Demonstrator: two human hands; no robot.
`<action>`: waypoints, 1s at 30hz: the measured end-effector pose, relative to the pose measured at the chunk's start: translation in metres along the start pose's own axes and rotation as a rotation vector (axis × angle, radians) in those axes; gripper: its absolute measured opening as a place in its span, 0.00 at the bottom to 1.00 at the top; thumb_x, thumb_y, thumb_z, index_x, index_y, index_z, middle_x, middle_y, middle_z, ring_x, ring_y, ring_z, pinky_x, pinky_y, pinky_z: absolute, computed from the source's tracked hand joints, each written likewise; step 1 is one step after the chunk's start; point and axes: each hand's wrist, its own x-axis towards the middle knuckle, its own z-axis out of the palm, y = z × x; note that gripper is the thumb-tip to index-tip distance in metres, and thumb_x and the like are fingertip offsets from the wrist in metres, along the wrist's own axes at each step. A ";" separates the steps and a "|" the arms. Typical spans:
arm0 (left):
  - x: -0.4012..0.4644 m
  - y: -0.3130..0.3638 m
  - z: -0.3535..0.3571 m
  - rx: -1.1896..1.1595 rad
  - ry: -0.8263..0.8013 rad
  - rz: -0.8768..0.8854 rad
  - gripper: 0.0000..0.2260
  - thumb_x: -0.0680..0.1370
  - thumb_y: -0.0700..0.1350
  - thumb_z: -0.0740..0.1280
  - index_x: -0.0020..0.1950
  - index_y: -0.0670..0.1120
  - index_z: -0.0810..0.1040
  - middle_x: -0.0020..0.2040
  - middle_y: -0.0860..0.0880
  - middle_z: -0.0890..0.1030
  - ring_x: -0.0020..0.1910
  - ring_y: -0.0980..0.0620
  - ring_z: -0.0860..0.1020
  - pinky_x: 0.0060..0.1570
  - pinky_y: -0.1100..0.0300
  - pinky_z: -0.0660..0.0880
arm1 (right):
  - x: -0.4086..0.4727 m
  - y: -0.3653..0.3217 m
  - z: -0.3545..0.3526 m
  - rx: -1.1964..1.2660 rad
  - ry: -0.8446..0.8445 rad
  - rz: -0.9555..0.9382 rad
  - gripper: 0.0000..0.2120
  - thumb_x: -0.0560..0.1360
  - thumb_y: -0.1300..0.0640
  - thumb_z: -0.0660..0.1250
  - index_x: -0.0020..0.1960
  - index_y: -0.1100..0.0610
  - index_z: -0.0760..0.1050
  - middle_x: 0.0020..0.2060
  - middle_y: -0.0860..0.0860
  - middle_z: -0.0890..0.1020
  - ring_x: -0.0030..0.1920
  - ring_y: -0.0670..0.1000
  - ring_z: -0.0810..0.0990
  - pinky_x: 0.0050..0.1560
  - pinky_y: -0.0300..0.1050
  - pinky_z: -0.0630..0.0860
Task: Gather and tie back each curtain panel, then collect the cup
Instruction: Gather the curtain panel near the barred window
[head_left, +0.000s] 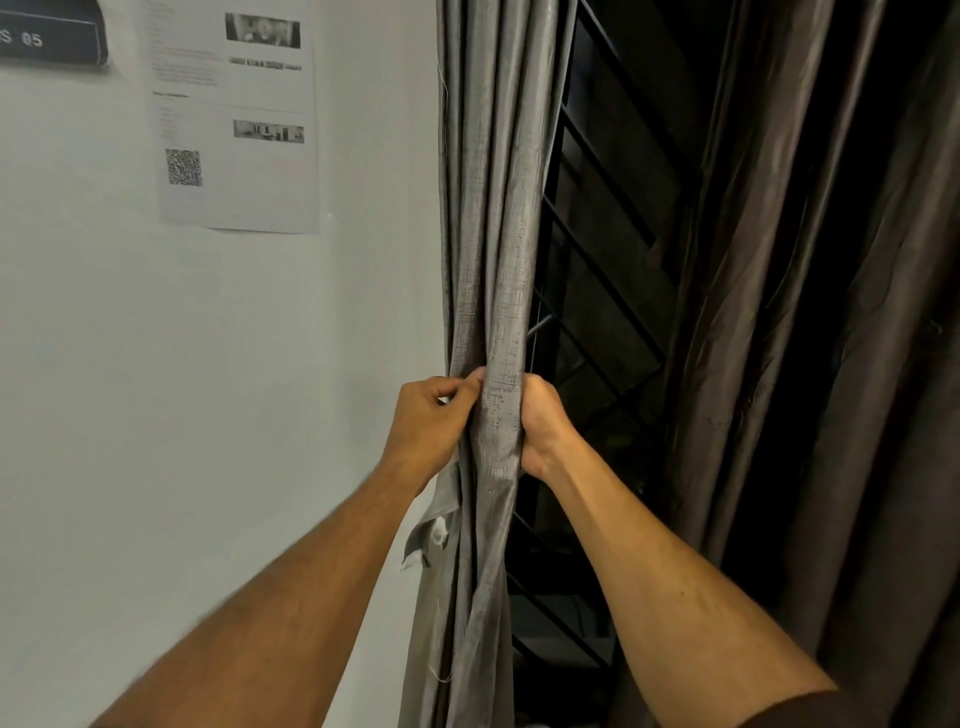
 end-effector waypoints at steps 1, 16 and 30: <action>-0.001 0.000 0.001 -0.018 -0.012 -0.004 0.11 0.80 0.54 0.70 0.48 0.49 0.89 0.43 0.51 0.88 0.43 0.54 0.87 0.47 0.56 0.84 | 0.000 0.001 -0.001 0.010 0.001 0.000 0.11 0.79 0.55 0.66 0.48 0.61 0.84 0.37 0.56 0.86 0.36 0.52 0.87 0.34 0.45 0.82; -0.021 -0.013 -0.017 0.248 0.198 0.234 0.13 0.79 0.40 0.73 0.50 0.54 0.71 0.37 0.58 0.81 0.37 0.62 0.80 0.35 0.72 0.74 | 0.019 0.013 -0.002 -0.047 0.194 -0.040 0.12 0.80 0.54 0.66 0.59 0.60 0.80 0.52 0.60 0.86 0.54 0.59 0.86 0.58 0.58 0.83; -0.024 -0.004 -0.017 0.152 0.191 0.124 0.17 0.78 0.53 0.74 0.60 0.55 0.69 0.38 0.55 0.85 0.33 0.58 0.82 0.34 0.66 0.78 | -0.016 0.031 0.010 -0.603 0.270 -0.482 0.09 0.80 0.52 0.70 0.48 0.56 0.75 0.46 0.51 0.80 0.43 0.46 0.80 0.48 0.45 0.78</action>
